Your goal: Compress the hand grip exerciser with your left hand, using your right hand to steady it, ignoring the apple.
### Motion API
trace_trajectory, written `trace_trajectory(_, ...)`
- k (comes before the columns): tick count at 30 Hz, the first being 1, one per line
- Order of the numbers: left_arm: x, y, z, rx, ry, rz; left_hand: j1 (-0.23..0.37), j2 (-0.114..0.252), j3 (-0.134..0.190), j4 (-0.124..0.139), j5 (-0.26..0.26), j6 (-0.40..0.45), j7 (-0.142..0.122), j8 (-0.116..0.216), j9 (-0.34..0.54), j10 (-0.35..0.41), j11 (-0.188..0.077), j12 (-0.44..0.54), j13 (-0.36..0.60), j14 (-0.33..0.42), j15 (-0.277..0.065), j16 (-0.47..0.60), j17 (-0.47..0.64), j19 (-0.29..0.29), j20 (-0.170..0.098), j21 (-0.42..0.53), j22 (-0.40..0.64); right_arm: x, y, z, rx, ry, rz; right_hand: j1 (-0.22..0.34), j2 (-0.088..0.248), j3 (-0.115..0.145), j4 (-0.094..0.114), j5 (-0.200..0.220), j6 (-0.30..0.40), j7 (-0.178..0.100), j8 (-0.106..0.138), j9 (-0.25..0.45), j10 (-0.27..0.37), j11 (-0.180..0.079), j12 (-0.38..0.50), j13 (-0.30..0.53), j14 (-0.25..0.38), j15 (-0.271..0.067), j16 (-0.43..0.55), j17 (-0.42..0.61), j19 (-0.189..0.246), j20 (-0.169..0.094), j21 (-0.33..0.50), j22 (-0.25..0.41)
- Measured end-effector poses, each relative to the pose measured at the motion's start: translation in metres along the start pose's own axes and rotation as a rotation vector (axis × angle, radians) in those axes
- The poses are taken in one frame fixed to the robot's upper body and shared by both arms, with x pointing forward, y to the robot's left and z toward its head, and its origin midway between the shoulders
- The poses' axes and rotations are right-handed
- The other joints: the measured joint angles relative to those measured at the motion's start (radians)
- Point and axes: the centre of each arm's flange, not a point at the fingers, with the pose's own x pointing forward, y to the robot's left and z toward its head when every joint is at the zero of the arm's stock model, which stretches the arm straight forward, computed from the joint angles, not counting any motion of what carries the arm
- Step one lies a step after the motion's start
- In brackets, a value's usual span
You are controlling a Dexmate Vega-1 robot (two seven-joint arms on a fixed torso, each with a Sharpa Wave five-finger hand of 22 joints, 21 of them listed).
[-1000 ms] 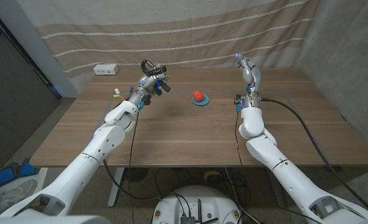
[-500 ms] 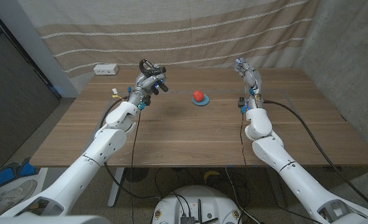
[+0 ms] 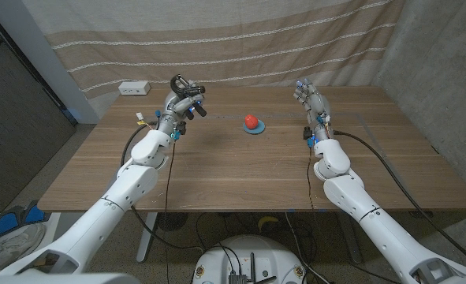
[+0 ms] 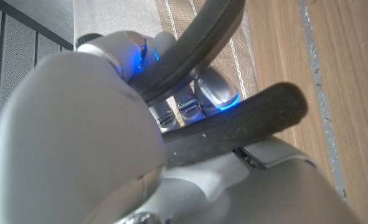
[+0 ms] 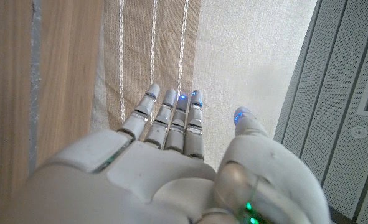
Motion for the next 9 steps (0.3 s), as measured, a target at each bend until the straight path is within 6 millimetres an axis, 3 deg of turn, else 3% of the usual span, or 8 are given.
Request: trace_trajectory(9, 0.0068, 0.0091, 0.0008, 0.048, -0.016, -0.002, -0.004, 0.004, 0.0, 0.0, 0.0, -0.002, 0.002, 0.011, 0.019, 0.0, 0.0, 0.0, 0.0, 0.0, 0.0, 0.0, 0.0, 0.0, 0.0, 0.0, 0.0, -0.0059, -0.002, -0.0073, 0.082, 0.028, -0.012, -0.018, 0.007, -0.006, 0.014, 0.0, -0.005, 0.005, -0.008, 0.0, -0.007, 0.004, 0.0, -0.006, -0.007, 0.007, -0.006, 0.0, -0.006, 0.005, 0.0, 0.004)
